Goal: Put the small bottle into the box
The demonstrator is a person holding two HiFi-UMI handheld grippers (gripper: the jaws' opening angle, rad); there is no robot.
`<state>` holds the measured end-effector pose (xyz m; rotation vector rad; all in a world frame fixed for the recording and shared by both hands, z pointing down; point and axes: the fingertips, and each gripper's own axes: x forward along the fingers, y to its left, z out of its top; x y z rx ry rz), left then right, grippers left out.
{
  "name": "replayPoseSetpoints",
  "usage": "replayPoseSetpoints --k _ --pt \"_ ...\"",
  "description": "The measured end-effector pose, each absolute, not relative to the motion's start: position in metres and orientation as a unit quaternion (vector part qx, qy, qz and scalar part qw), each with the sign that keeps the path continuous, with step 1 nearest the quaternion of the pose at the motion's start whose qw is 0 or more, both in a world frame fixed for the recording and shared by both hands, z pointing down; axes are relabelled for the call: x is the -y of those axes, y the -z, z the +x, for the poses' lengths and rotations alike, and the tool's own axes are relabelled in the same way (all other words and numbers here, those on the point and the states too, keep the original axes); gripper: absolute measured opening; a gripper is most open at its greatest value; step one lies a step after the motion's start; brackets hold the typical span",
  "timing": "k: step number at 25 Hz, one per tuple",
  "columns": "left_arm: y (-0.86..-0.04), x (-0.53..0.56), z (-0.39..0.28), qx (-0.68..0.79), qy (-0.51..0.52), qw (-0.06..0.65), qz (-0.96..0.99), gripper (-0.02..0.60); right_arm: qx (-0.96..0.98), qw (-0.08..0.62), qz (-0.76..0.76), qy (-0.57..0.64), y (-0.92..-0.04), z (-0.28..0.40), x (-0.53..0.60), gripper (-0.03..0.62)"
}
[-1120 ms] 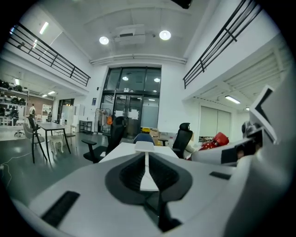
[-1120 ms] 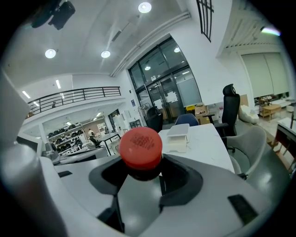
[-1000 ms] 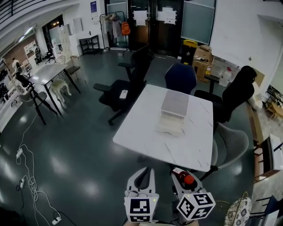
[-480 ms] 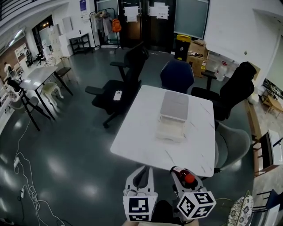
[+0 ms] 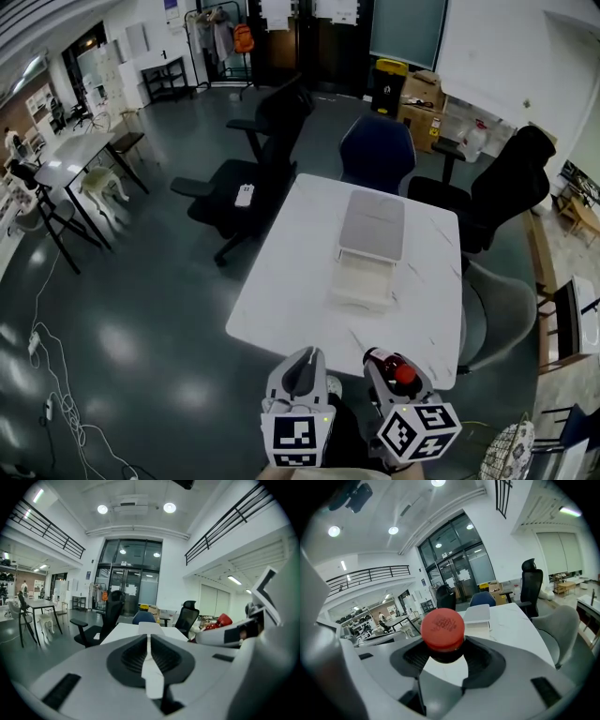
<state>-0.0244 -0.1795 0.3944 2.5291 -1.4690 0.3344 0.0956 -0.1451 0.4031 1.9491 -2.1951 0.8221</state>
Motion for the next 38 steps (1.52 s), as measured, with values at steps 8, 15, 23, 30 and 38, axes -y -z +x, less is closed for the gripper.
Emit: replayPoseSetpoints --k 8,15,23,30,38 --pt "-0.401 0.246 0.001 0.504 -0.124 0.118 0.846 0.034 0.722 0.051 0.627 -0.287 -0.415 0.119 0.218 0.228" --pt "-0.418 0.296 0.019 0.501 -0.149 0.115 0.845 0.034 0.722 0.069 0.618 -0.305 -0.43 0.138 0.274 0.227" --pt "-0.441 0.335 0.032 0.505 -0.173 0.141 0.834 0.034 0.717 0.087 0.607 -0.332 -0.453 0.156 0.319 0.227" --pt "-0.464 0.36 0.043 0.506 -0.192 0.163 0.825 0.034 0.718 0.113 0.59 -0.352 -0.477 0.16 0.351 0.227" --pt "-0.493 0.38 0.047 0.508 -0.208 0.19 0.814 0.034 0.708 0.152 0.581 -0.371 -0.509 0.164 0.375 0.228"
